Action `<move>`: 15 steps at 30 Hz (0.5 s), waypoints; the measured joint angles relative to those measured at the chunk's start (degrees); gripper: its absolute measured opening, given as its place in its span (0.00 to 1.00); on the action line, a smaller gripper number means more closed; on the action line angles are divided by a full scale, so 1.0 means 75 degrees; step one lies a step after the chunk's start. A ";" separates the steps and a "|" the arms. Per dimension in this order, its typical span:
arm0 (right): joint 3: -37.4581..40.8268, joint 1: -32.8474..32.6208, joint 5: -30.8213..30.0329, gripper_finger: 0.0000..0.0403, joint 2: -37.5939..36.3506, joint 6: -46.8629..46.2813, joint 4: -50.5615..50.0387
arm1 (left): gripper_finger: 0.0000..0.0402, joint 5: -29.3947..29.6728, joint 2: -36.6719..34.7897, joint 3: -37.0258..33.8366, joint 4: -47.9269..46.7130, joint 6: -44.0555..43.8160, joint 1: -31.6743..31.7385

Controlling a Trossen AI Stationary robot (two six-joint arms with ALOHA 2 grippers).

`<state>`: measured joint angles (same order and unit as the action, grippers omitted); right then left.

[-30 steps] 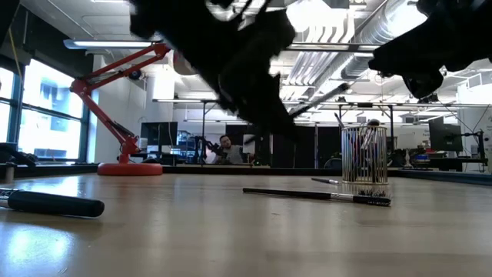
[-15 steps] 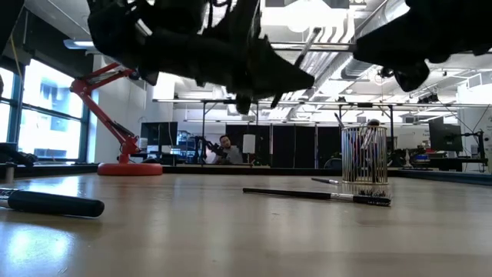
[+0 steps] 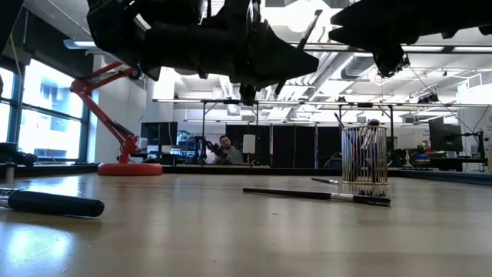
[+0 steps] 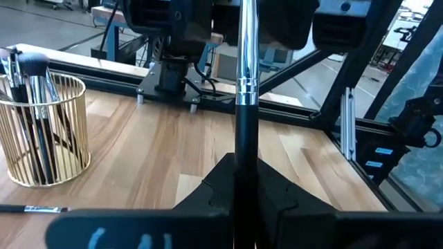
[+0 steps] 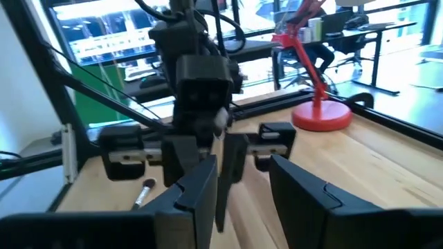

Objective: Put items in baskets/containers
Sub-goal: Put the black brush into the gold holder

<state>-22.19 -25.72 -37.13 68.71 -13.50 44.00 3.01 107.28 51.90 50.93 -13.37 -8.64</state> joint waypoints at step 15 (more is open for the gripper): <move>-0.0242 0.0490 0.0834 0.33 0.0000 0.0134 -0.0018 | 0.04 0.0044 0.0000 0.0156 -0.0016 0.0000 0.0000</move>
<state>-24.01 -22.04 -30.87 68.71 -12.49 43.87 3.33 107.28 53.07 50.81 -13.37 -8.64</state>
